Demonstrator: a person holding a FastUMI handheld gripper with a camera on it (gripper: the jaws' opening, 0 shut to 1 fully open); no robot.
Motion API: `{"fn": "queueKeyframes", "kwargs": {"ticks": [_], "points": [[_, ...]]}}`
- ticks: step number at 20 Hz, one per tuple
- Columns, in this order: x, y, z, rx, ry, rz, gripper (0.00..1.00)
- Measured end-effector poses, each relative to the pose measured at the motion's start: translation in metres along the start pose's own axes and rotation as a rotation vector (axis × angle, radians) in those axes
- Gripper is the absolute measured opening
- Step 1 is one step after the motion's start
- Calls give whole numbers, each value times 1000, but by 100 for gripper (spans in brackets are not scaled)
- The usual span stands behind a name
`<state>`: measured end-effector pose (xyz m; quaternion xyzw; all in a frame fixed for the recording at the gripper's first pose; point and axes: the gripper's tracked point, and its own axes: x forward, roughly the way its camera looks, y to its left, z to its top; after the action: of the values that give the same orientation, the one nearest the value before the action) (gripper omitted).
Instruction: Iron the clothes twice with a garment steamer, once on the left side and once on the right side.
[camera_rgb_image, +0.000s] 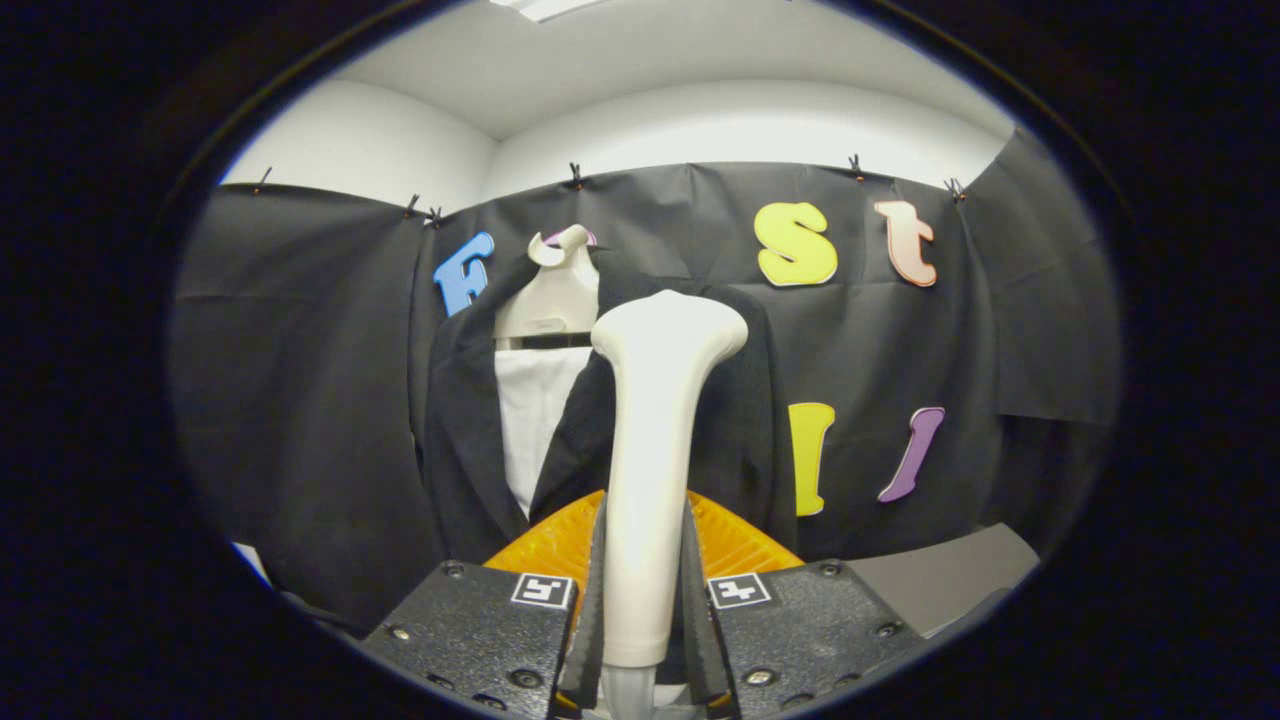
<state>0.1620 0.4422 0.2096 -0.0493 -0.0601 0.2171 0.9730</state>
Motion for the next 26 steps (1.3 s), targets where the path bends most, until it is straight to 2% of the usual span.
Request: {"fn": "queueKeyframes", "kwargs": {"ticks": [8, 26], "points": [[-12, -9, -42, 9, 65, -24, 36], [-46, 5, -193, 9, 320, 20, 36]]}}
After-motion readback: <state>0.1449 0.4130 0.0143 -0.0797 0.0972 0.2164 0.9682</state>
